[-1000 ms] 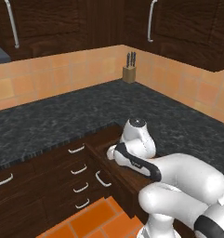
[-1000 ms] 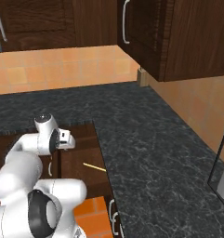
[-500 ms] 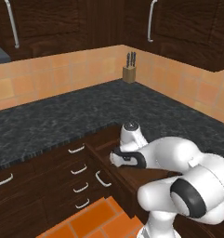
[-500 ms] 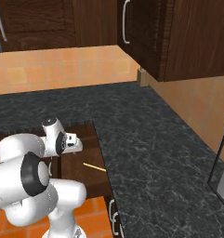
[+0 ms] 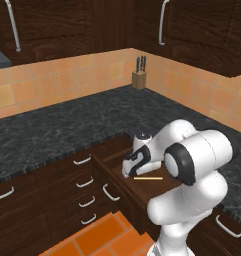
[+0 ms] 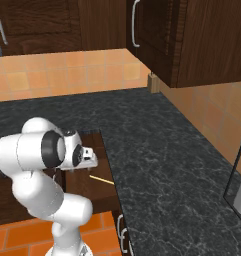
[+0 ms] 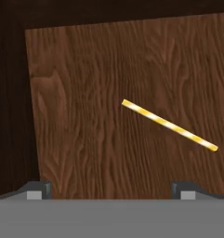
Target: Take a straw from the drawer in front and place it inside the glass cup on the dining counter.
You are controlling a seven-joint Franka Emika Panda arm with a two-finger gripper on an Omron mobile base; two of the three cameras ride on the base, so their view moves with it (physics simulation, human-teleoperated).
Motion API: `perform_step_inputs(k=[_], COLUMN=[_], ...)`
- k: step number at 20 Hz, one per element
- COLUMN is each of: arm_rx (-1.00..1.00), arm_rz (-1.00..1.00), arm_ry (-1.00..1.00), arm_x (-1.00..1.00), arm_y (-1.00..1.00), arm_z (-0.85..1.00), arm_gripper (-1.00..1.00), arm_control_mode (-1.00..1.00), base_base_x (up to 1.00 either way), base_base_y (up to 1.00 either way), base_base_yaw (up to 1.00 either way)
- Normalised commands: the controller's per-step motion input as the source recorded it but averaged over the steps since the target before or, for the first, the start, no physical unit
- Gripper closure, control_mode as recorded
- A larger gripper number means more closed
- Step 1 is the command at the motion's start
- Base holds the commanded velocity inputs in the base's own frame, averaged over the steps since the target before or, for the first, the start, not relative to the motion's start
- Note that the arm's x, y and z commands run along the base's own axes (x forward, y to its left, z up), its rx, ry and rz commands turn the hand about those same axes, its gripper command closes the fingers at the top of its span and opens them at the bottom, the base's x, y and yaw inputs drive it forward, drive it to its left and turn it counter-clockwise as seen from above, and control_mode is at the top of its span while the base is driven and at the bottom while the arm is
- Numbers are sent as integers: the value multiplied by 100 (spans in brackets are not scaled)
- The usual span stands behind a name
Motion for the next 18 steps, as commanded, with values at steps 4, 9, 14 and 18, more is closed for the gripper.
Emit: perform_step_inputs(k=[4, 9, 14, 18], arm_rx=[0, 0, 0, 0], arm_rz=[0, 0, 0, 0], arm_ry=[10, 10, 7, 4], arm_x=[28, 12, 2, -1], arm_y=[0, 13, 40, 69], arm_z=[-51, -48, -30, -19], arm_gripper=[-100, -100, -100, -100], arm_control_mode=[-100, -100, -100, -100], base_base_x=[0, 0, 0, 0], base_base_y=[0, 0, 0, 0], base_base_yaw=[0, 0, 0, 0])
